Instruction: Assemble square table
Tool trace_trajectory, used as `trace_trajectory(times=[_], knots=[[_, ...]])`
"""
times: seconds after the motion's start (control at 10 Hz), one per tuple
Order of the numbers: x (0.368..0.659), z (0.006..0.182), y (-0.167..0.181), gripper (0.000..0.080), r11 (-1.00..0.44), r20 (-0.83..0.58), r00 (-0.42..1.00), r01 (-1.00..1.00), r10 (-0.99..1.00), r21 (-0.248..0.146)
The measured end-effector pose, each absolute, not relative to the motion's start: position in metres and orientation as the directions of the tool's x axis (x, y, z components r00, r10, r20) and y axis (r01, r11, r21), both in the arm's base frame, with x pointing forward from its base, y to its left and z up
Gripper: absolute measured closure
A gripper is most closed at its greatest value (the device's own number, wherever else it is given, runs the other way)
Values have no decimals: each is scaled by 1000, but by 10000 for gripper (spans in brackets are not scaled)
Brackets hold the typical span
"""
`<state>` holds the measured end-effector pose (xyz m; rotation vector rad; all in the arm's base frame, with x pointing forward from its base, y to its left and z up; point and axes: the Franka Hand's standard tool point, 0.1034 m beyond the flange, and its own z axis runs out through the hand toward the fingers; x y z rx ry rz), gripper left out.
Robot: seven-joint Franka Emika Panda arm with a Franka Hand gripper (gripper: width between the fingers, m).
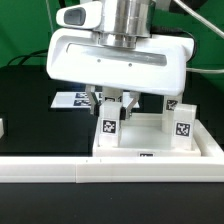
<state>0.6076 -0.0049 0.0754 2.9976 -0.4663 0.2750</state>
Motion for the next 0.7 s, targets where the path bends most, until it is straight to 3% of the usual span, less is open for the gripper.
trace_trajectory(times=[0.7], knots=[[602,74,-11,497,-740,241,717,-673,-654,-8]])
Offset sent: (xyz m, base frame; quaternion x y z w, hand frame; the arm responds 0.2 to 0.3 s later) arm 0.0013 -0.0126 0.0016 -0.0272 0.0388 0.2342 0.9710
